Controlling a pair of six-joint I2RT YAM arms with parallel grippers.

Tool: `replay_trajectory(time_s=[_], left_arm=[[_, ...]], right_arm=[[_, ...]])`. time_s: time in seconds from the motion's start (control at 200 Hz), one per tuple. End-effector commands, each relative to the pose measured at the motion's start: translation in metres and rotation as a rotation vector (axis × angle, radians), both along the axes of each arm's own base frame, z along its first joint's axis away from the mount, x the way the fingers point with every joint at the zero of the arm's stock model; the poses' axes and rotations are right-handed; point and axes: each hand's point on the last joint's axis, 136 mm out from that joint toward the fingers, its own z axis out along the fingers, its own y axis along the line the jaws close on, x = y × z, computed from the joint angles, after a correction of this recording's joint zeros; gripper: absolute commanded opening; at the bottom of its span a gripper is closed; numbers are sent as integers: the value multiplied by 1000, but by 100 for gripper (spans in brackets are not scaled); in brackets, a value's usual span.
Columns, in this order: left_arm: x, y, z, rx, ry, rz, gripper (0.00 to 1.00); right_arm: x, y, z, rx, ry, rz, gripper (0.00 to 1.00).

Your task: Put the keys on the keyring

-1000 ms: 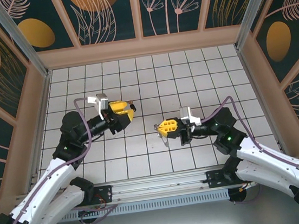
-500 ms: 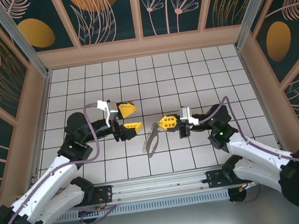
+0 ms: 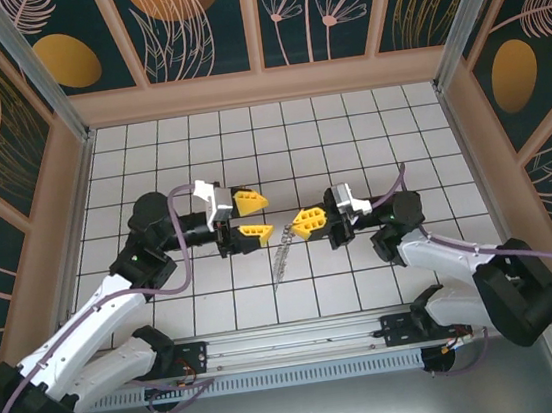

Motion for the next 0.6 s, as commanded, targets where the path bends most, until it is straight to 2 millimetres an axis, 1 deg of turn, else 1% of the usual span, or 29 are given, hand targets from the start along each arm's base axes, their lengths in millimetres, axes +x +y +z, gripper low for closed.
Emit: replay_trajectory(time_s=[0.0,0.14,0.275,0.4,0.495,0.596], left_arm=[[-6,-6,3,16,-51,-33,54],[-10,-10,4,18,-61,-49,50],[-13,-14,2,29,-73,-53,45],[-15,-19,3,36,-87,-54,43],[-13,-20,2,41,-91,-45,41],[-10,-21,3,34,-103,-28,36]], right_arm=[[-11,-13,37,140,-63,3,0],[-10,-15,41,168,-41,-21,0],[-11,-14,40,170,-26,-19,0],[-9,-13,37,167,-7,-27,0],[-9,-12,36,160,7,-22,0],[-9,-10,33,145,19,-17,0]])
